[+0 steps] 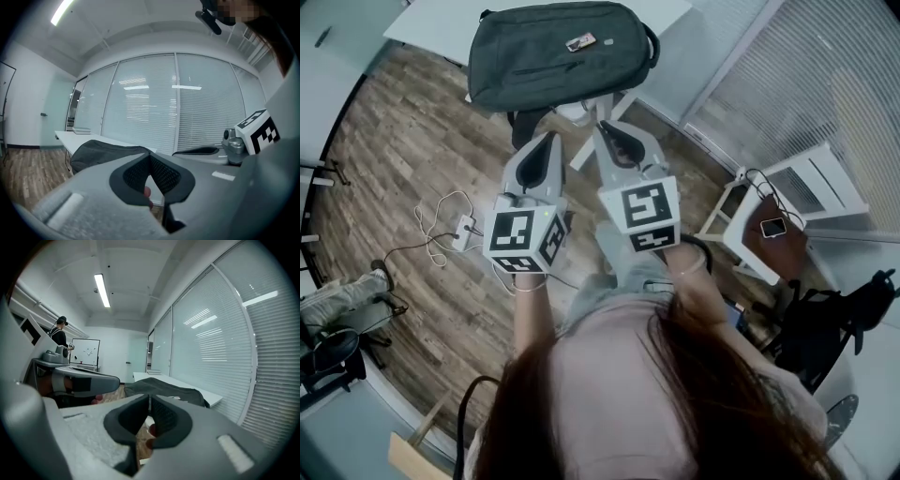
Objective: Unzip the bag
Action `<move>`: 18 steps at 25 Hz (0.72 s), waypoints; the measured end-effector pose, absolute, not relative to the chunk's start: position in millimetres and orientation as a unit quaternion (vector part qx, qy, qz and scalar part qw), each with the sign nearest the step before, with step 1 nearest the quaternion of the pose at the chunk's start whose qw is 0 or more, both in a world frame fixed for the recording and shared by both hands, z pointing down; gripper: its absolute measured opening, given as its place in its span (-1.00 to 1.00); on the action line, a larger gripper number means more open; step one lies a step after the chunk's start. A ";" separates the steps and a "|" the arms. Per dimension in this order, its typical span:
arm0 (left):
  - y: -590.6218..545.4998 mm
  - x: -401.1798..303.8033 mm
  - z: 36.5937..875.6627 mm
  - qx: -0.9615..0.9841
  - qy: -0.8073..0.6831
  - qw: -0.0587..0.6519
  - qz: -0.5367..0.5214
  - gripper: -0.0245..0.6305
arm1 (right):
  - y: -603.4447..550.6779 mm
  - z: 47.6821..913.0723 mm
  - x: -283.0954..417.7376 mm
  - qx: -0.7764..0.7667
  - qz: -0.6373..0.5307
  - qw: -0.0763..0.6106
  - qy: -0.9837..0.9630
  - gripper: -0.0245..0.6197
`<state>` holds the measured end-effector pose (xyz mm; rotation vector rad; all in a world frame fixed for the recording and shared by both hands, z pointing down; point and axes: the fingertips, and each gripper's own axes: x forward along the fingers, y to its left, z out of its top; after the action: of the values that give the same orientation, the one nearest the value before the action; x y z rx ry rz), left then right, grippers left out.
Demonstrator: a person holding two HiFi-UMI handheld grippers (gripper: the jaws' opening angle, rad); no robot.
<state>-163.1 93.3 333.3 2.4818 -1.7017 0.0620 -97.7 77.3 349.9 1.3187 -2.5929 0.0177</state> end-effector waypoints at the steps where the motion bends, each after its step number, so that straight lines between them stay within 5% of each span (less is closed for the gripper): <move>1: 87.6 -163.5 335.7 0.822 -0.565 0.066 0.023 -0.92 | 72.0 352.9 -98.1 0.450 0.008 0.118 -0.885 -0.86; 18: 10.7 -172.0 388.0 0.821 -0.561 0.087 0.066 -0.92 | 5.0 410.6 -115.1 0.430 0.036 0.175 -0.885 -0.79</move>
<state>-172.0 10.7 388.0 2.4441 -1.6711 0.1977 -115.1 5.0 410.6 1.2175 -2.5087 0.1011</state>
